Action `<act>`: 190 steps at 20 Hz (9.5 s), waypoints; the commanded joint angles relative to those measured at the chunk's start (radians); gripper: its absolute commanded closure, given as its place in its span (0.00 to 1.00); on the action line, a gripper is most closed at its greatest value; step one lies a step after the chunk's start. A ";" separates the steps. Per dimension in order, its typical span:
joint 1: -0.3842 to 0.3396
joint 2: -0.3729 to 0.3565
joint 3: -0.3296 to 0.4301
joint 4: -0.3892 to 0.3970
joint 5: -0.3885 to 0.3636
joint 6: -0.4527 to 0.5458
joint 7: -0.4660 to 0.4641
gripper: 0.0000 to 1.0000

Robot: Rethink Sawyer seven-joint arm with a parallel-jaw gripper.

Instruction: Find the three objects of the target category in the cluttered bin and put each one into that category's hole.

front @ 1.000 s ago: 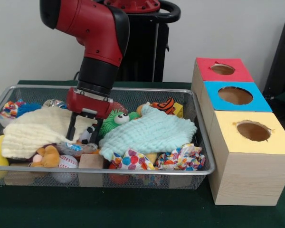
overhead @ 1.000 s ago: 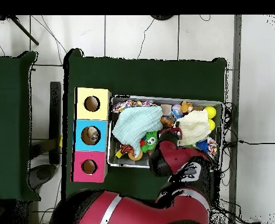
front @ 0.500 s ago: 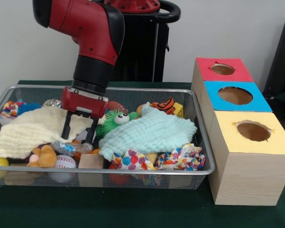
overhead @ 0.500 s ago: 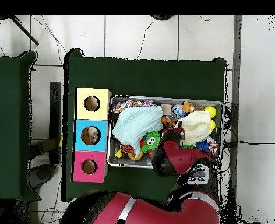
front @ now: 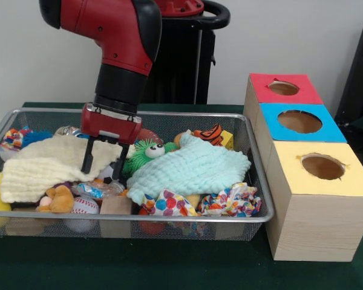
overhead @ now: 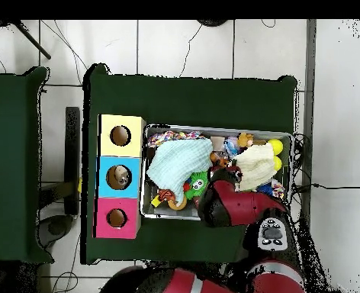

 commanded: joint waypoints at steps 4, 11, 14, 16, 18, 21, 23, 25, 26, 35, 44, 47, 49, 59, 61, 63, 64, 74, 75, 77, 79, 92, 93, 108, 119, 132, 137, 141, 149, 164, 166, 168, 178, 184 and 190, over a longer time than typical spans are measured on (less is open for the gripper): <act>-0.072 -0.117 0.213 0.073 0.014 0.189 0.098 0.00; -0.079 -0.093 0.217 0.065 0.051 0.192 0.138 0.00; -0.059 -0.056 0.183 0.067 0.129 0.157 0.215 0.00; -0.040 -0.031 0.153 0.081 0.209 0.141 0.273 0.00; -0.026 -0.019 0.127 0.109 0.289 0.119 0.330 0.00; -0.015 -0.010 0.102 0.153 0.400 0.079 0.383 0.00; -0.018 -0.003 0.097 0.170 0.453 0.059 0.394 0.00; -0.022 0.002 0.096 0.185 0.486 0.020 0.395 0.00; -0.026 0.003 0.098 0.191 0.494 0.006 0.392 0.00; -0.067 0.003 0.081 0.170 0.529 -0.015 0.372 0.00; -0.033 0.042 0.044 0.122 0.614 -0.045 0.377 0.00; -0.031 0.025 0.052 0.140 0.612 -0.045 0.369 0.00; -0.033 0.025 0.062 0.148 0.609 -0.051 0.367 0.00; -0.035 0.019 0.086 0.175 0.595 -0.062 0.364 0.00; -0.042 0.016 0.100 0.179 0.586 -0.060 0.363 0.00; -0.042 0.010 0.108 0.185 0.588 -0.059 0.368 0.00; -0.036 0.007 0.102 0.189 0.601 -0.053 0.375 0.00; -0.049 -0.005 0.128 0.192 0.604 -0.034 0.376 0.00; -0.059 -0.015 0.143 0.197 0.595 -0.029 0.375 0.00; -0.059 -0.039 0.151 0.207 0.595 -0.011 0.375 0.00; -0.041 -0.062 0.138 0.216 0.613 0.019 0.373 0.00; 0.084 -0.104 0.053 0.190 0.745 0.139 0.347 0.00; 0.114 -0.079 0.026 0.172 0.780 0.147 0.350 0.00; 0.342 0.149 -0.241 0.049 1.105 0.307 0.377 0.00; 0.318 0.140 -0.213 0.045 1.121 0.292 0.349 0.00; 0.306 0.132 -0.187 0.024 1.131 0.280 0.342 0.00; 0.287 0.131 -0.170 0.025 1.123 0.267 0.336 0.00; 0.273 0.134 -0.156 0.028 1.117 0.250 0.334 0.00; 0.282 0.148 -0.170 0.015 1.129 0.269 0.339 0.00; 0.312 0.183 -0.202 -0.019 1.142 0.308 0.340 0.00; 0.312 0.175 -0.196 -0.020 1.141 0.310 0.341 0.00; 0.310 0.180 -0.192 -0.031 1.144 0.312 0.341 0.00; 0.298 0.182 -0.152 -0.016 1.143 0.258 0.351 0.00; 0.285 0.181 -0.136 -0.015 1.139 0.238 0.353 0.00; 0.261 0.185 -0.106 -0.014 1.133 0.199 0.358 0.00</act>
